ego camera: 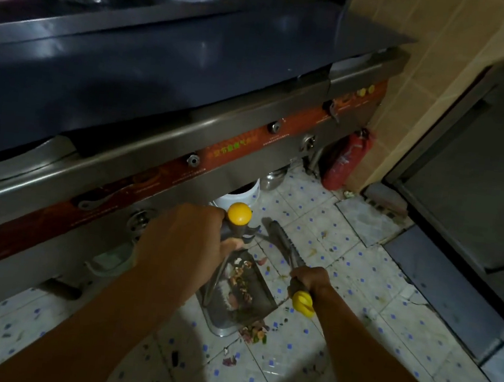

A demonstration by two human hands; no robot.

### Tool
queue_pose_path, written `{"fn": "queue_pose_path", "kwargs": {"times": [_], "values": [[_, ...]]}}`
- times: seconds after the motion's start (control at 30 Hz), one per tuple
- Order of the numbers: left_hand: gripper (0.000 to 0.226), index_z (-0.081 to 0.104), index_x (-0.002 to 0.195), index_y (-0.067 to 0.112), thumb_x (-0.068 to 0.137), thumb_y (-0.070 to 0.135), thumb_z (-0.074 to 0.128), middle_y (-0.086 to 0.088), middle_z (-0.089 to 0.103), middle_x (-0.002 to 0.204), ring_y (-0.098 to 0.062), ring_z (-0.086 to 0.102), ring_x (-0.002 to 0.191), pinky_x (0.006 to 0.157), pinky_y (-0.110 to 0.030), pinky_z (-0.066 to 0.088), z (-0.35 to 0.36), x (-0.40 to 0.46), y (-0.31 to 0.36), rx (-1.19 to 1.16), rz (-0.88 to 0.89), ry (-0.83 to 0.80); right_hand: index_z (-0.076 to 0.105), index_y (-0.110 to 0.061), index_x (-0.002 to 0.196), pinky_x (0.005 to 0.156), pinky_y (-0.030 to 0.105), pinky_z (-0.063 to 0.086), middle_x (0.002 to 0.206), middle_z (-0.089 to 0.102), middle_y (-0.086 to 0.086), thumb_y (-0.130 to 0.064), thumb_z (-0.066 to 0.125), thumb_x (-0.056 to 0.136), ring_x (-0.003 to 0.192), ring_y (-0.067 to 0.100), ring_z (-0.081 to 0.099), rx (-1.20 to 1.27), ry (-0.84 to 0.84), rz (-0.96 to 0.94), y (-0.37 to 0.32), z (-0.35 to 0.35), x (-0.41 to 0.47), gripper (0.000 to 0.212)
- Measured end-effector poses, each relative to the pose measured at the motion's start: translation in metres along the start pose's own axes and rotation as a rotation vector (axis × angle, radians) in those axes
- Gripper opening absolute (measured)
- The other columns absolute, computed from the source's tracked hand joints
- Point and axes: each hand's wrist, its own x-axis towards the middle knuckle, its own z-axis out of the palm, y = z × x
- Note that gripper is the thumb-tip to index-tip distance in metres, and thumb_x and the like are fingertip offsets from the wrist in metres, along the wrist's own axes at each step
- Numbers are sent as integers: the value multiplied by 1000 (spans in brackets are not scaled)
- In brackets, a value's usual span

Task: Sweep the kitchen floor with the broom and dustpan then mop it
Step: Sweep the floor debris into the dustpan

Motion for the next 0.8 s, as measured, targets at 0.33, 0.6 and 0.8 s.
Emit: {"fn": "queue_pose_path", "kwargs": {"times": [0.33, 0.6, 0.8], "values": [[47, 29, 60, 25, 86, 53, 57, 12, 36, 56, -5, 39, 54, 54, -21, 30, -7, 34, 9, -8, 0, -36, 56, 12, 121, 75, 34, 42, 123, 59, 23, -9, 63, 89, 100, 33, 58, 5, 48, -28, -28, -16, 13, 39], [34, 56, 95, 26, 87, 58, 50, 9, 57, 84, -5, 45, 74, 66, -20, 36, 22, 85, 35, 31, -30, -62, 61, 12, 81, 76, 51, 50, 85, 57, 24, 0, 67, 81, 77, 34, 59, 98, -9, -11, -50, -40, 88, 14], [35, 39, 72, 29, 94, 56, 37, 12, 34, 59, -1, 36, 53, 53, -15, 28, 49, 132, 64, 124, -100, -127, 53, -11, 84, 72, 28, 45, 95, 56, 11, -11, 63, 84, 70, 21, 52, -48, -86, 13, -75, -58, 159, 10]]}}
